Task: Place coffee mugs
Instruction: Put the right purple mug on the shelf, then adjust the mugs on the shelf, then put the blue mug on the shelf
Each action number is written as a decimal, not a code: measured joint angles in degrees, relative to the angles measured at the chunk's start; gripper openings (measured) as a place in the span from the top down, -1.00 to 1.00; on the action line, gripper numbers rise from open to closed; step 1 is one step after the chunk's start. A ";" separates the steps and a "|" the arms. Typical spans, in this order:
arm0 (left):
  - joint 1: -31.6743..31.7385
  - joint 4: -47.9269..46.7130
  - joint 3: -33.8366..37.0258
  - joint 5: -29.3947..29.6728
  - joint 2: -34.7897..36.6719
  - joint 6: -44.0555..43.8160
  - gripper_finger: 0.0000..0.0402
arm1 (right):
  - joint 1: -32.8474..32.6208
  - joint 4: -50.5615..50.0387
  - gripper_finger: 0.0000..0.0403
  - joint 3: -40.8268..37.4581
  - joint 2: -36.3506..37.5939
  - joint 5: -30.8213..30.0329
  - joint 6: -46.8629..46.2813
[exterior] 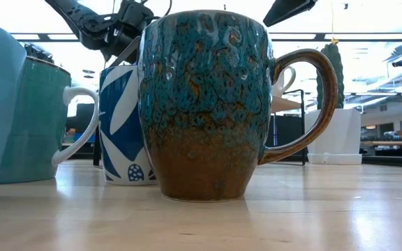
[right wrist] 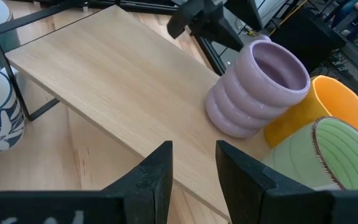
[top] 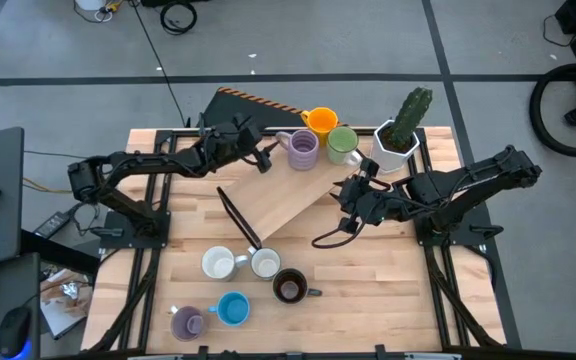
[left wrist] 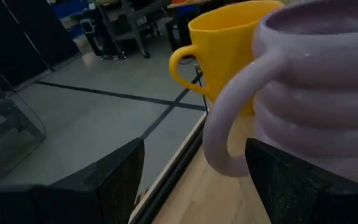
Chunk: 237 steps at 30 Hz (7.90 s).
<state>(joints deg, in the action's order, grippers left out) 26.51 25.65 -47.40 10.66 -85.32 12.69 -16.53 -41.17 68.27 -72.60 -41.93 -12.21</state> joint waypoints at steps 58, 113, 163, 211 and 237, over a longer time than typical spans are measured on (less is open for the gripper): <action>0.17 5.65 0.04 3.07 -0.28 1.43 -0.42 | -1.03 0.85 0.37 0.00 -0.02 -0.44 0.17; -21.09 5.61 9.22 -5.78 11.33 -1.56 -0.42 | 18.14 -21.66 0.37 22.02 -5.56 19.61 14.48; -17.62 -1.55 9.20 -5.77 14.21 -3.10 -0.42 | 45.25 -34.44 0.07 44.56 -28.55 37.53 70.74; -17.62 -1.60 9.20 -5.77 14.21 -4.12 -0.42 | 42.81 -35.54 0.16 38.84 -28.50 32.31 67.23; -17.77 -2.52 9.20 -6.48 14.21 -5.59 -0.42 | 38.13 -34.17 0.16 39.01 -19.90 24.90 64.95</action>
<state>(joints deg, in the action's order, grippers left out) 8.74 23.13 -38.20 4.18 -71.11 7.09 21.59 -75.34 107.28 -92.50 -17.04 52.75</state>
